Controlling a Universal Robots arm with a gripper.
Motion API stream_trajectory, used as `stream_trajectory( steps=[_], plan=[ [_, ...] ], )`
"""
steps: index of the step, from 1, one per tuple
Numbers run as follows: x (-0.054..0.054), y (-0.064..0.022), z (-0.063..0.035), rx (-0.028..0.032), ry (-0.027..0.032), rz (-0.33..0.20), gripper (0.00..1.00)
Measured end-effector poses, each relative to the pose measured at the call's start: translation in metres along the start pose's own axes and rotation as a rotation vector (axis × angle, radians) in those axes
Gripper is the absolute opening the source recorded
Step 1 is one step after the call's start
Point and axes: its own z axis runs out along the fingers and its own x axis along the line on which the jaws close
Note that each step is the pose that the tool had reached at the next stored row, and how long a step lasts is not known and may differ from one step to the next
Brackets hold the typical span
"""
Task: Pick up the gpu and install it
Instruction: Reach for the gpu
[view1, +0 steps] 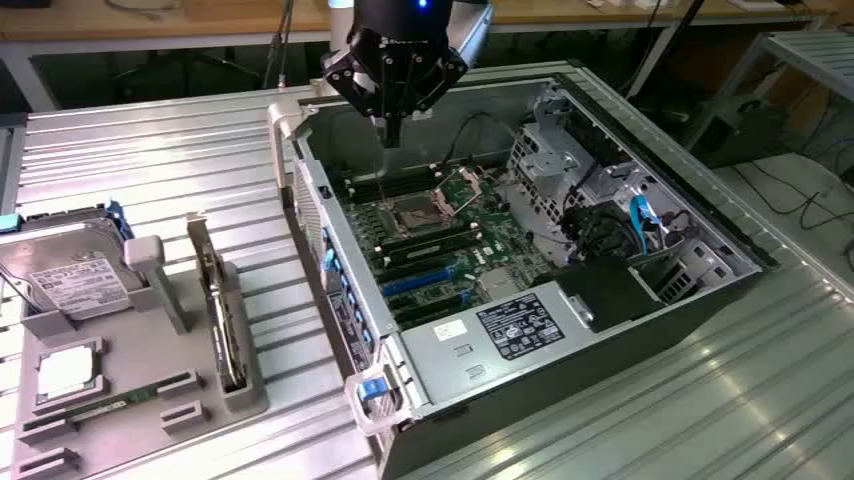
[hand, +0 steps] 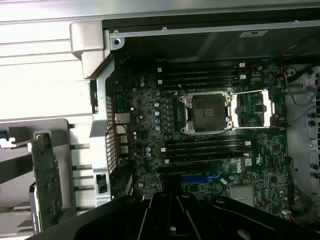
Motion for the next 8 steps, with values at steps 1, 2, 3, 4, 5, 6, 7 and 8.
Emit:
stream_trajectory(
  steps=[1,2,3,4,5,6,7,8],
  plan=[
    [0.0006,0.0,-0.0001,0.0002,0.0,0.0,0.11],
    [0.0028,-0.0003,-0.0001,0.0,0.0,0.0,0.11],
    [0.0041,-0.0005,-0.0002,0.0001,0.0,0.0,0.11],
    [0.0052,-0.0006,-0.0001,0.0,0.0,0.0,0.11],
    [0.0062,-0.0007,-0.0002,-0.0001,0.0,0.0,0.11],
    [0.0071,-0.0008,-0.0002,0.0,0.0,0.0,0.11],
    [0.008,-0.001,-0.0002,0.0,0.0,0.0,0.11],
    [0.0098,-0.0011,-0.0003,0.0,0.0,0.0,0.11]
  ],
)
